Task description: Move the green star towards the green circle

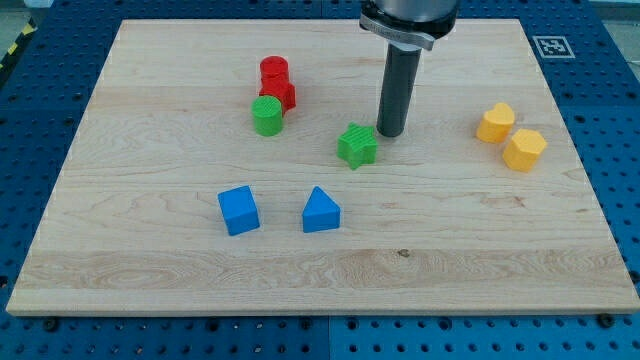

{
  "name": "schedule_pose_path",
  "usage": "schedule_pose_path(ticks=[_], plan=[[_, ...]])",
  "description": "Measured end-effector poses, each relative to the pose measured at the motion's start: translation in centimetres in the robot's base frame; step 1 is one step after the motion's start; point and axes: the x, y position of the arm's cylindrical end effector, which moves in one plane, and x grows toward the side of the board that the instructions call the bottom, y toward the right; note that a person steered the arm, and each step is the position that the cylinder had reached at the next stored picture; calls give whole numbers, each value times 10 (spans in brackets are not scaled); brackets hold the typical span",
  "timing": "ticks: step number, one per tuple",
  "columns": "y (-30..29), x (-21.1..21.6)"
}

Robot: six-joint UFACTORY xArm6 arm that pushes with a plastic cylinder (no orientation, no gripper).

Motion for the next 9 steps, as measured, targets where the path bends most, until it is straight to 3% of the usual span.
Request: schedule_pose_path(ticks=[1, 4, 5, 6, 7, 9], plan=[[-5, 32], [-45, 63], [32, 63], [60, 56], [33, 26], [-31, 32]])
